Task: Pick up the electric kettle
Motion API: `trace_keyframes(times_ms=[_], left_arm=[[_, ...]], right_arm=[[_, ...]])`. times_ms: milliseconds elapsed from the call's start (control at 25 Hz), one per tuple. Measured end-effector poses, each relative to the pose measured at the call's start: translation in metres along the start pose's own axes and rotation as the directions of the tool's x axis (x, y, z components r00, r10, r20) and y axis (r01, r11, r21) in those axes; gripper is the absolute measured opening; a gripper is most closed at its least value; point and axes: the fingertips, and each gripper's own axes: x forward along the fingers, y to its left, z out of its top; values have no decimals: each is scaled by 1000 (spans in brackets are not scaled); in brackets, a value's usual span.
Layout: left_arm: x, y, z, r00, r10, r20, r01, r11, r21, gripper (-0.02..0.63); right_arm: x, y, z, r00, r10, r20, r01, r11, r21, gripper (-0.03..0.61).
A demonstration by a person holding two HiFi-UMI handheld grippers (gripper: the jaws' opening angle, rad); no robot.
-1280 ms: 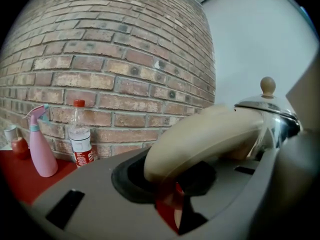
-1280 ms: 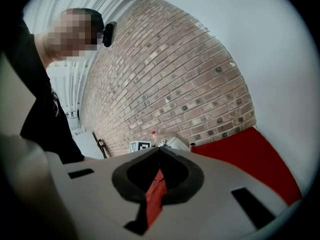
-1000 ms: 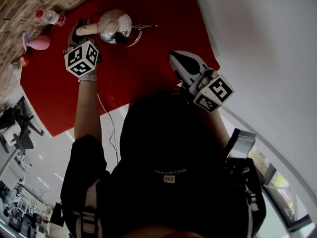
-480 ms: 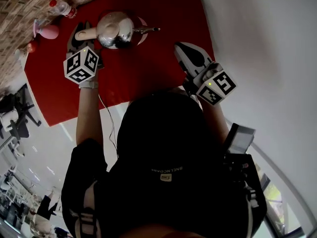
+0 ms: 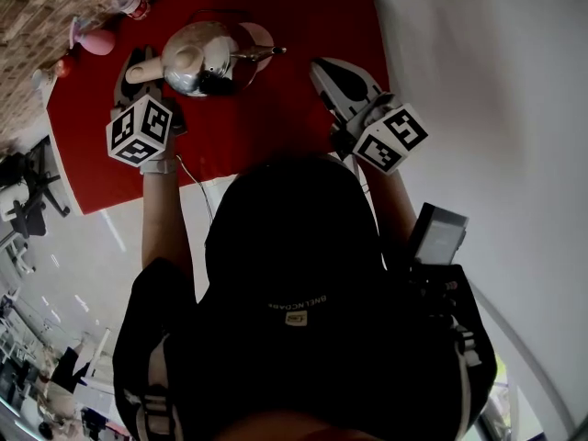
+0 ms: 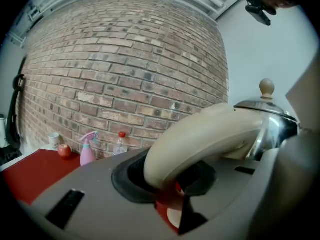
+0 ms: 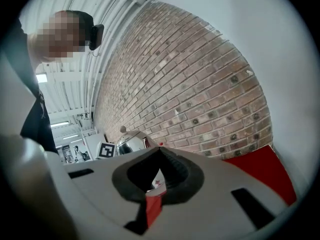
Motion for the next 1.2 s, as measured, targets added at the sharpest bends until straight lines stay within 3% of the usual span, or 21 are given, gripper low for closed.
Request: trace_keyframes(times_ms=[800, 1200], left_arm=[[-95, 17, 29, 988, 155, -3, -155, 987, -35, 92], [-142, 24, 44, 984, 179, 22, -178, 983, -38, 92]], right_arm=[[42, 37, 11, 985, 167, -44, -169, 985, -37, 3], [64, 70, 11, 965, 255, -56, -259, 964, -67, 2]])
